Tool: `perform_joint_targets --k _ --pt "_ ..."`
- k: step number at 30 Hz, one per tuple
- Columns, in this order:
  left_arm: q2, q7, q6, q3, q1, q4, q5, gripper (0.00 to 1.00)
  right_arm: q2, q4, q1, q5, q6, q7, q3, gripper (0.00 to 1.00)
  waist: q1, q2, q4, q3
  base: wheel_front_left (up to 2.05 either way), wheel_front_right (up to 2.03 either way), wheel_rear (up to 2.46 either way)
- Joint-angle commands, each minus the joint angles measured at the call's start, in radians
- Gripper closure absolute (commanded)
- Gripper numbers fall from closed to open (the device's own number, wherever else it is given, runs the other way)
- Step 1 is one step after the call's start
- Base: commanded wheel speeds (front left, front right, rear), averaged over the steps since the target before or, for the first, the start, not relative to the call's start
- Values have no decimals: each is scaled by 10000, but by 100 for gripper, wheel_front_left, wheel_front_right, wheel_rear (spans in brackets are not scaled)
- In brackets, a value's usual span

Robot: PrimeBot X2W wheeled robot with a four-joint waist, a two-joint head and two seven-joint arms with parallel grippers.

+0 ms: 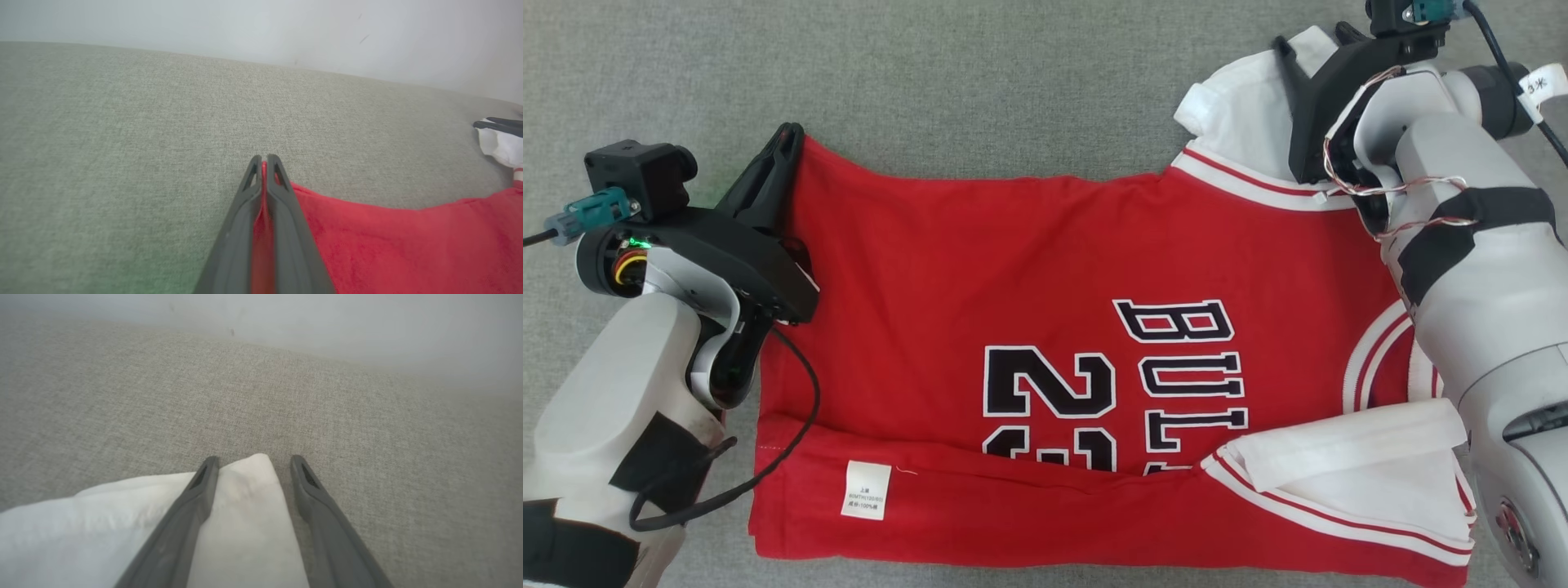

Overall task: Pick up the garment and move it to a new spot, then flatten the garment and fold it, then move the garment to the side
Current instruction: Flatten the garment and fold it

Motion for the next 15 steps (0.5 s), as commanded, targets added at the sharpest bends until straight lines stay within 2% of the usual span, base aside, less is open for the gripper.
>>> perform_joint_targets --k 1,3,11,15 --pt "1 -79 8 -13 -72 -28 22 100 60 78 -27 -126 -29 163 -46 100 -1 -1 78 97 0 0 0" --pt "34 -111 10 -16 -64 -20 -5 100 73 96 -16 -272 -29 252 -218 100 -1 -1 56 118 0 0 0" --pt "172 -342 38 8 178 275 -39 100 48 53 -384 -1061 -29 -1090 -750 100 -1 -1 -135 -350 0 0 0" --pt "262 -406 57 31 335 491 -112 100 385 53 -87 -1214 -29 -1448 -1008 100 -1 -1 -360 -741 0 0 0"
